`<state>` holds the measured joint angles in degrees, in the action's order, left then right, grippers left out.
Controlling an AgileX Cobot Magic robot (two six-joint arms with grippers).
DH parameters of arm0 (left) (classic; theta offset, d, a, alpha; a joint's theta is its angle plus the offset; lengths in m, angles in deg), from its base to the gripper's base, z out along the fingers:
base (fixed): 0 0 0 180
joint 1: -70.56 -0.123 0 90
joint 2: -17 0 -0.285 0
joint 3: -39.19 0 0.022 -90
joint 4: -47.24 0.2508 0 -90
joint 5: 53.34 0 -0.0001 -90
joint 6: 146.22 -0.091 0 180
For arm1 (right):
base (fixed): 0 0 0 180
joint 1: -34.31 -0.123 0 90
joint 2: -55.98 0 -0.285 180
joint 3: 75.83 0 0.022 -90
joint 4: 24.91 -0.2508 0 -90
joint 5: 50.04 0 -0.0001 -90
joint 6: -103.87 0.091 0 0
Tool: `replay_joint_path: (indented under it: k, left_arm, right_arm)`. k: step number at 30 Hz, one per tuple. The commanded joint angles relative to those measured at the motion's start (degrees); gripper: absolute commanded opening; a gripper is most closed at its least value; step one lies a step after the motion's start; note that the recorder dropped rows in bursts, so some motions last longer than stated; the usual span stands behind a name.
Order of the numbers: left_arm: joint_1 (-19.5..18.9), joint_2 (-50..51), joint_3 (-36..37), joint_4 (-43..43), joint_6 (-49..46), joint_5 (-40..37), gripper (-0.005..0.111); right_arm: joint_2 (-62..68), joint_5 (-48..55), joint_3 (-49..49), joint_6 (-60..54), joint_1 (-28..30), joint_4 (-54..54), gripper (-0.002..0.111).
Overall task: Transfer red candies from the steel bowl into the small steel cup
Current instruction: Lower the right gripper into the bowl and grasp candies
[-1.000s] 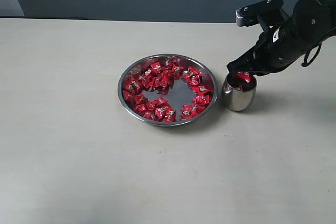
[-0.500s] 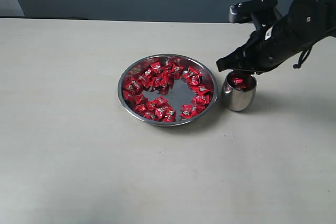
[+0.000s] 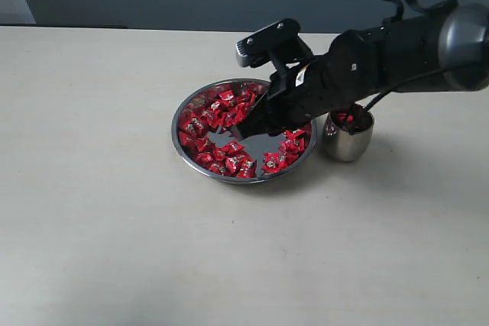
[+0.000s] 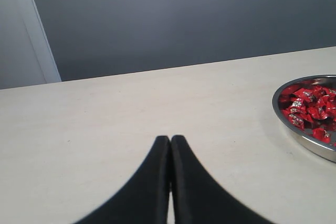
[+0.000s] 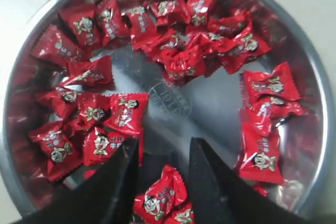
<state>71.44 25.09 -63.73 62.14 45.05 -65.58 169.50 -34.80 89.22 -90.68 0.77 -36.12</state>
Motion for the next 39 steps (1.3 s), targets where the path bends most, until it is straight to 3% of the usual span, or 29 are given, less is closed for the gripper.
replay_joint_path:
  k: [1, 6, 11, 23, 24, 29, 39]
  left_arm:
    - [0.37, -0.3, 0.14, -0.23, 0.21, 0.33, 0.0]
    - [0.37, -0.3, 0.14, -0.23, 0.21, 0.33, 0.0]
    - [0.37, -0.3, 0.14, -0.23, 0.21, 0.33, 0.0]
    - [0.37, -0.3, 0.14, -0.23, 0.21, 0.33, 0.0]
    - [0.37, -0.3, 0.14, -0.23, 0.21, 0.33, 0.0]
    - [0.37, -0.3, 0.14, -0.23, 0.21, 0.33, 0.0]
    - [0.37, -0.3, 0.14, -0.23, 0.21, 0.33, 0.0]
  right_arm:
    - [4.25, 2.81, 3.83, -0.47, -0.21, -0.89, 0.033]
    - [7.99, 6.12, 9.43, -0.47, -0.21, -3.99, 0.034]
    - [11.6, 10.92, 15.69, -3.95, -0.21, -9.78, 0.055]
    - [20.05, 13.14, 19.79, -3.87, -0.21, -12.95, 0.05]
    - [20.05, 13.28, 19.79, -3.87, -0.21, -12.95, 0.047]
    - [20.05, 13.51, 19.79, -3.87, -0.21, -12.84, 0.005]
    - [18.1, 10.93, 19.79, -3.87, -0.21, -12.94, 0.001]
